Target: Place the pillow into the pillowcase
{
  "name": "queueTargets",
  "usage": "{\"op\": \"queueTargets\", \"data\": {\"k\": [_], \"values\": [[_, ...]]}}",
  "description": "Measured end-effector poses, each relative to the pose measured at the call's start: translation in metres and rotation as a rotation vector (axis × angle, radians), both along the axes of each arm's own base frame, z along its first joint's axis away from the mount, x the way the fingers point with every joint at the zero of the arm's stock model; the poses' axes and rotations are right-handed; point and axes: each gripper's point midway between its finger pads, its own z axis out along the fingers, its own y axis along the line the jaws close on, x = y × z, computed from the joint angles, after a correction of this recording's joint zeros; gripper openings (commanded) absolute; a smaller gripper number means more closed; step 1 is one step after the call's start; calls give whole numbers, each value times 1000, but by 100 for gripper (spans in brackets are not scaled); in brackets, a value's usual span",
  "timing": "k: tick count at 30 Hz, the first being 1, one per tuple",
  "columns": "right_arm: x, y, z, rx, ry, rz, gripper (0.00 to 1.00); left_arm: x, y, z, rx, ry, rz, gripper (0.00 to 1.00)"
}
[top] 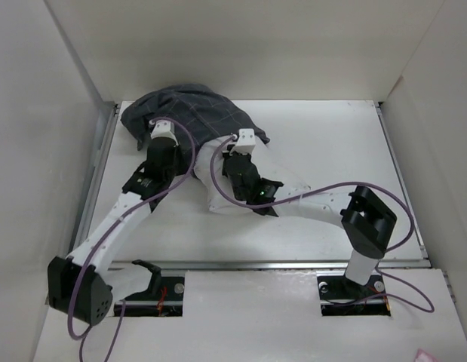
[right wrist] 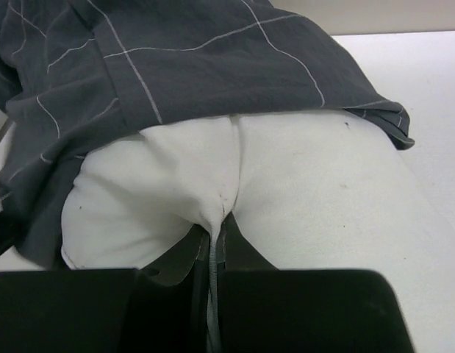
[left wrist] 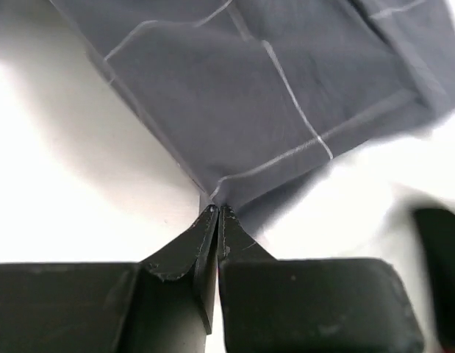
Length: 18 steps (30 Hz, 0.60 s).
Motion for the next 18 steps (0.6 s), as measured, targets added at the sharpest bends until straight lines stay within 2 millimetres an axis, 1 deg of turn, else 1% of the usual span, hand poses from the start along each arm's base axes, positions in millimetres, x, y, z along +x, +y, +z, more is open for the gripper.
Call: {"op": "queueTargets", "data": {"k": [3, 5, 7, 9, 11, 13, 15, 16, 17, 18], "values": [[11, 4, 7, 12, -11, -54, 0, -19, 1, 27, -63, -69, -11, 0], [19, 9, 13, 30, -20, -83, 0, -32, -3, 45, -116, -113, -38, 0], [26, 16, 18, 53, -27, -96, 0, -45, -10, 58, -163, -139, -81, 0], [31, 23, 20, 73, -30, -100, 0, -58, -18, 66, -199, -146, -135, 0], [35, 25, 19, 88, -29, -118, 0, -69, -28, 67, -230, -132, -200, 0], [39, 28, 18, 110, -31, -137, 0, -79, -38, 63, -257, -100, -266, 0], [42, 33, 18, 131, -30, -146, 0, -86, -41, 50, -262, -41, -280, 0], [43, 35, 17, 134, -27, -144, 3, -89, -40, 43, -258, -9, -274, 1], [43, 36, 17, 138, -23, -138, 12, -90, -38, 38, -256, 14, -259, 15], [42, 37, 15, 138, -16, -130, 26, -90, -36, 35, -255, 29, -242, 42]]}}
